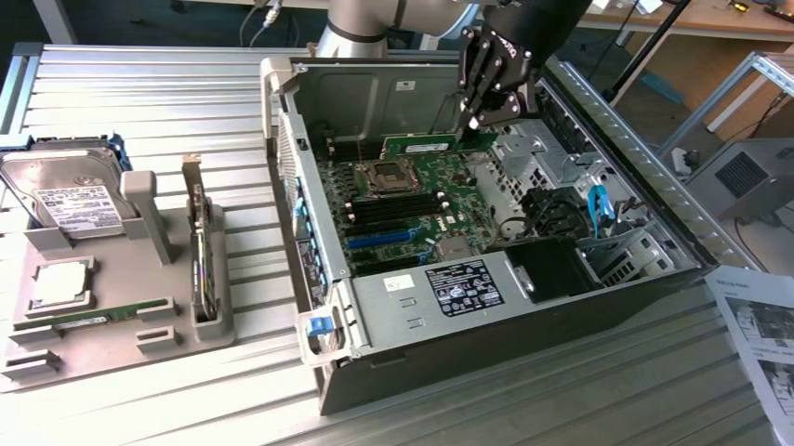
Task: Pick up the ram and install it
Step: 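Insert the ram into the slot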
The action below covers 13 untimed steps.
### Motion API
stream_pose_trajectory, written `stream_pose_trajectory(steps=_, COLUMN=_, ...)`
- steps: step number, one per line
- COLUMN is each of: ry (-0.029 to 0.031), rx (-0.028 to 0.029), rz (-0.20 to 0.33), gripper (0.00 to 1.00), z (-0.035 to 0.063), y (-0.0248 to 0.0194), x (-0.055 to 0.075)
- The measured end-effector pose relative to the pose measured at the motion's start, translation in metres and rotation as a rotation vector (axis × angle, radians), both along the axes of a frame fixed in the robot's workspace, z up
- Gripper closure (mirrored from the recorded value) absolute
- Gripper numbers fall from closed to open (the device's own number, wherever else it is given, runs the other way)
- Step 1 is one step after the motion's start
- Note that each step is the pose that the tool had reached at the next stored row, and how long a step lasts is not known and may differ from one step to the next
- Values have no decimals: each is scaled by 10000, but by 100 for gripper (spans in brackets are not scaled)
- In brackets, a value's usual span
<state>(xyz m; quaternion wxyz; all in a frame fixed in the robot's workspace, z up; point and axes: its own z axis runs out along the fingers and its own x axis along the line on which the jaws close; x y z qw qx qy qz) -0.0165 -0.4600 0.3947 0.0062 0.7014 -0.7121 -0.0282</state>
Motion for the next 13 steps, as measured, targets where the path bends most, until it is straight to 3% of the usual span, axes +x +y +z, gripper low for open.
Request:
stream_pose_trajectory(steps=7, ry=-1, rx=9, rz=0, gripper=88, z=-13, y=0, x=0)
stream_pose_trajectory(steps=13, ry=0, rx=20, rz=0, gripper=88, z=-95, y=0, x=0)
